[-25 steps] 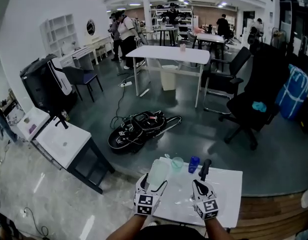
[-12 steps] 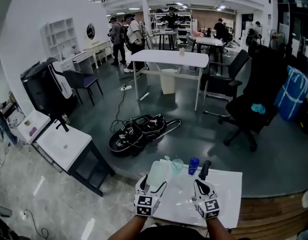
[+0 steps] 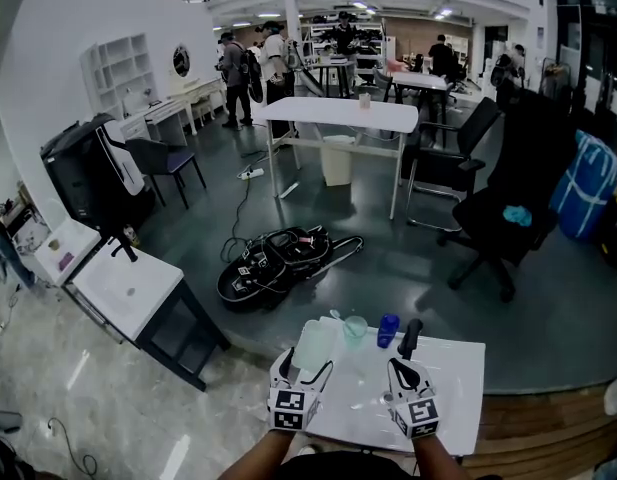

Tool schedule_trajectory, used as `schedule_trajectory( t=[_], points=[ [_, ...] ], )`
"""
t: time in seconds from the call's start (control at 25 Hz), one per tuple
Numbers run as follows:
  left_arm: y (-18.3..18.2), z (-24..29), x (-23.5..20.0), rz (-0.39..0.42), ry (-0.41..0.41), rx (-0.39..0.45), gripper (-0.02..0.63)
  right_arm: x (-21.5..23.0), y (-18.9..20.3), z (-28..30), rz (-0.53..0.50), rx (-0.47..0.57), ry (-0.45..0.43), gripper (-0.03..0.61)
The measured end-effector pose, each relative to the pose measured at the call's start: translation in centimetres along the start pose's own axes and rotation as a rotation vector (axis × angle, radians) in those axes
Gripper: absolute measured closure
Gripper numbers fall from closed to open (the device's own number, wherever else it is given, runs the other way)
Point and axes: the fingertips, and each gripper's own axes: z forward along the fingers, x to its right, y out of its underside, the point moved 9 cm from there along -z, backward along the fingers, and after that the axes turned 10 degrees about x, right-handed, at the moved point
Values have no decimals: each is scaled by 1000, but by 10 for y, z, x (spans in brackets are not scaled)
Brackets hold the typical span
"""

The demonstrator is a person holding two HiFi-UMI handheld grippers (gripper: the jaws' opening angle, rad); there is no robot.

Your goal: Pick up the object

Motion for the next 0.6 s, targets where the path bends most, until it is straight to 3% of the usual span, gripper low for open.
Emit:
schedule_trajectory(
  t=[0.36,0.6],
  points=[
    [5,-1,-3,-16,-13,-15,210,1,4,1,-11,-17,4,561],
    [9,4,0,19,-2,-5,210,3,1,4,-16,-18,3,561]
  ],
)
